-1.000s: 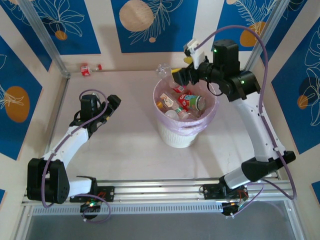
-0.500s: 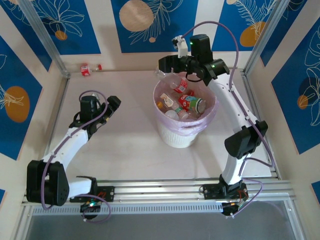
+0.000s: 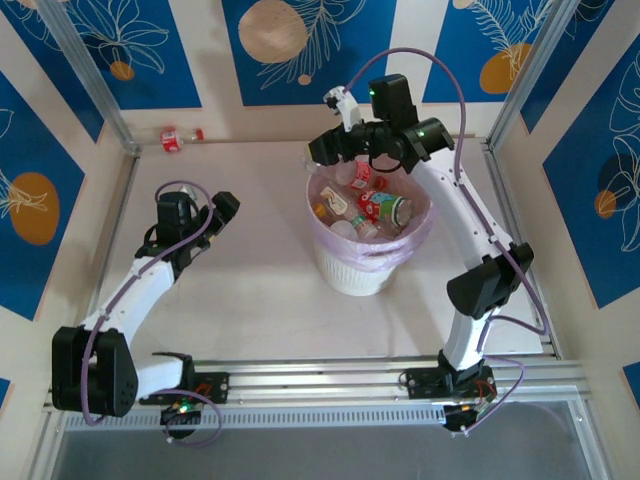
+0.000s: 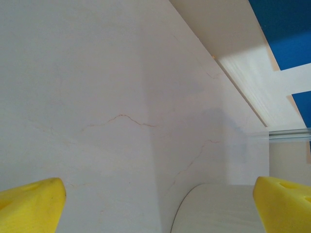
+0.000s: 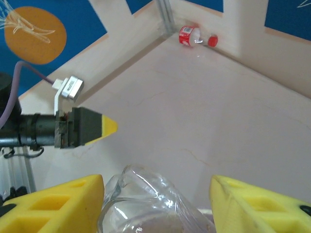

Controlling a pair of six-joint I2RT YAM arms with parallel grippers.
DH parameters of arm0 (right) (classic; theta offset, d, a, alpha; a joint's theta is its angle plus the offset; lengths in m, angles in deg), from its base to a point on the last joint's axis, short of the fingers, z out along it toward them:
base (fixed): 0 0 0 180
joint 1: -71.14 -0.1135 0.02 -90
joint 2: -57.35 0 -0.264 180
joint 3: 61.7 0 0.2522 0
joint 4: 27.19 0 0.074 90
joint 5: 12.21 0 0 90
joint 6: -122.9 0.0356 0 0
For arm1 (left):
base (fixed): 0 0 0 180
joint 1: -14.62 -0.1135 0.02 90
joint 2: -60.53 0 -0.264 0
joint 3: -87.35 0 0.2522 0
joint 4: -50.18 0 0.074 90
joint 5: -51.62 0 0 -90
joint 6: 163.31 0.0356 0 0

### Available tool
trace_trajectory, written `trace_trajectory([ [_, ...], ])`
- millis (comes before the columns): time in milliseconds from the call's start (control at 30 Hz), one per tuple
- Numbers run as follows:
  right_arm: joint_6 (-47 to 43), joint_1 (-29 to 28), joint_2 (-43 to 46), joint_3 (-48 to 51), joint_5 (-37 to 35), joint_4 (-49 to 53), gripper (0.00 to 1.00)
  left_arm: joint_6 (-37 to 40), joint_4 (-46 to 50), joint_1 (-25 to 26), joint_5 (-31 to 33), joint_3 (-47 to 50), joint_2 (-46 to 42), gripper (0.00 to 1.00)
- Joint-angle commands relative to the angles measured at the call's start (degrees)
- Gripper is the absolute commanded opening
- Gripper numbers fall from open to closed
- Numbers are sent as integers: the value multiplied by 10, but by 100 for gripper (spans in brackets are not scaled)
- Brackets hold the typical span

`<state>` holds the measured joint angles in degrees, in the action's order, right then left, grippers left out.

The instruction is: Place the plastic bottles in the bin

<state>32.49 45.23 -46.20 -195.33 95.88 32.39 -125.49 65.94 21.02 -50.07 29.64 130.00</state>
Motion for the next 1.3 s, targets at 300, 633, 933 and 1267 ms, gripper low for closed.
trace_trajectory([
  [300, -85, -5, 117, 57, -12, 59, 77, 3, 2, -8, -2, 4, -11, 99],
  [633, -274, 12, 142, 171, -96, 8, 85, 4, 0, -9, -3, 2, -10, 99],
  [933, -278, -15, 104, 238, -194, -120, 81, 2, -2, -9, -3, 0, -5, 99],
  [1267, -307, -35, 107, 260, -241, -173, 56, 6, 4, -12, 1, -3, -7, 98],
])
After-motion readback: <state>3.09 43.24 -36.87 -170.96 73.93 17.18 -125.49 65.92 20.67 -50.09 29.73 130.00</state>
